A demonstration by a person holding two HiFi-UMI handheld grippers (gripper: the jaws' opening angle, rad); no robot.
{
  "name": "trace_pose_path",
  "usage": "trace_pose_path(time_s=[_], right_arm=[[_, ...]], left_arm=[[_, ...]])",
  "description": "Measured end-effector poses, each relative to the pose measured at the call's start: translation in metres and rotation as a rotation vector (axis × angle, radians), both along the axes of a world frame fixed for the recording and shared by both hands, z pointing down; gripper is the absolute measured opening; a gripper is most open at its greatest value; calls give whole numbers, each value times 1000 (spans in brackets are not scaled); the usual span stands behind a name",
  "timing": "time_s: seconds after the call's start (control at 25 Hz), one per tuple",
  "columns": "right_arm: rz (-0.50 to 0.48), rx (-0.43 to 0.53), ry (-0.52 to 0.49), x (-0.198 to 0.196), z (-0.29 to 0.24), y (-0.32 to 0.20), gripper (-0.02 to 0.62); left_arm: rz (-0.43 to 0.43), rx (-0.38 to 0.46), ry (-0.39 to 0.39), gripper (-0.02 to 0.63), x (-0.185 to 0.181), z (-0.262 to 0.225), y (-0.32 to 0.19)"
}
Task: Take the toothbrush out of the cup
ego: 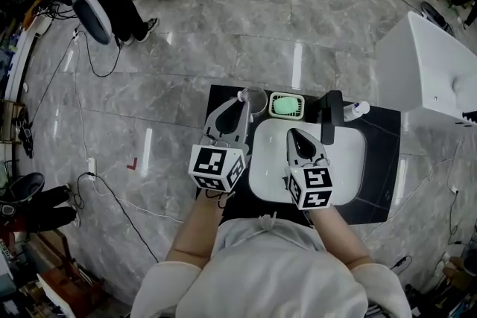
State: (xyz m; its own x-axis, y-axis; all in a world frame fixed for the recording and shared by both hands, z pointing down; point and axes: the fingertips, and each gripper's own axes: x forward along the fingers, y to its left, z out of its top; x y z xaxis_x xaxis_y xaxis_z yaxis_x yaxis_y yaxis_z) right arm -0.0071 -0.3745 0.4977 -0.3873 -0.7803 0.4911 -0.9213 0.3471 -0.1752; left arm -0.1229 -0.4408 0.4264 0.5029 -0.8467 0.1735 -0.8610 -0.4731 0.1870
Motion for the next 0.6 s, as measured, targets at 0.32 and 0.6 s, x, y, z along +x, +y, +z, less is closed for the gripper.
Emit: trace_pose_path(time_s=[0.32, 0.6], right_arm=[[-31, 29, -10, 7, -12, 30, 26], [-71, 60, -34, 10, -22, 51, 26]], left_arm=[[-11, 4, 47, 31, 13, -4, 62], [-28, -19, 41, 30, 22, 7, 96]])
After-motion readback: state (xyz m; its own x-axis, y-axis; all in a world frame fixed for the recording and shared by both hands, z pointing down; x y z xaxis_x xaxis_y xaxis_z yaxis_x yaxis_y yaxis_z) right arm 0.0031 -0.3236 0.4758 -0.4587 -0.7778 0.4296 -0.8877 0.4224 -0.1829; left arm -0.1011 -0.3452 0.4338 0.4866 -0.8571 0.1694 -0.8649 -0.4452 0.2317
